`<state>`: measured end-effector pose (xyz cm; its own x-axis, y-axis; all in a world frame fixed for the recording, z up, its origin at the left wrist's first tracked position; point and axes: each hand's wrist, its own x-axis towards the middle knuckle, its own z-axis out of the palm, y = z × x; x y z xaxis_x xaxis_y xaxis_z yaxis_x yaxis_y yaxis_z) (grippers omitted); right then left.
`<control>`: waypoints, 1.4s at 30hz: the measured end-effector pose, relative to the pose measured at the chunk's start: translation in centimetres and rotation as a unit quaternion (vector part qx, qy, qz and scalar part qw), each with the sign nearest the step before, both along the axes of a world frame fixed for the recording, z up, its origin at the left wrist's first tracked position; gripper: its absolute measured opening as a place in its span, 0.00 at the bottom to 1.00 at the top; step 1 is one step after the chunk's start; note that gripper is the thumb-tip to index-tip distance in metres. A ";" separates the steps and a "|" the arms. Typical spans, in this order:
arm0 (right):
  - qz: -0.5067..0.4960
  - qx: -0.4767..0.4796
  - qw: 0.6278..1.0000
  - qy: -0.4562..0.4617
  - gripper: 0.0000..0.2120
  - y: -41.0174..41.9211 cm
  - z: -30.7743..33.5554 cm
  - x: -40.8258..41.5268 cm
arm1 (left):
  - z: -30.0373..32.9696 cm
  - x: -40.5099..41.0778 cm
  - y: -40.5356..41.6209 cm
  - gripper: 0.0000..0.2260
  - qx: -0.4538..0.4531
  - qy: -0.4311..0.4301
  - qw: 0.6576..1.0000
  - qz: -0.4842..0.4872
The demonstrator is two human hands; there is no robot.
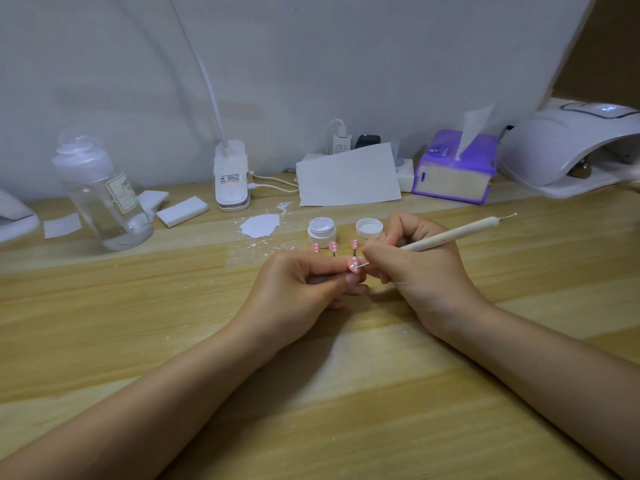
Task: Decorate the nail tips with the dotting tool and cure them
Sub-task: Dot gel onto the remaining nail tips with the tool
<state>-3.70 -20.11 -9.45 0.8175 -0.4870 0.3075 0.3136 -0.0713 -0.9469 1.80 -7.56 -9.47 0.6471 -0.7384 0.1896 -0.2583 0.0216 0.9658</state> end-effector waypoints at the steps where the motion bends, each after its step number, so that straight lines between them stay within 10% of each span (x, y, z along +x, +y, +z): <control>1: 0.002 -0.001 1.000 -0.001 0.21 0.0 0.0 0.0 | 0.0 0.0 0.0 0.11 0.001 -0.001 1.000 0.001; 42: -0.017 -0.026 0.999 0.023 0.17 0.0 0.0 0.0 | 0.1 0.0 0.0 0.12 0.001 0.005 1.000 0.004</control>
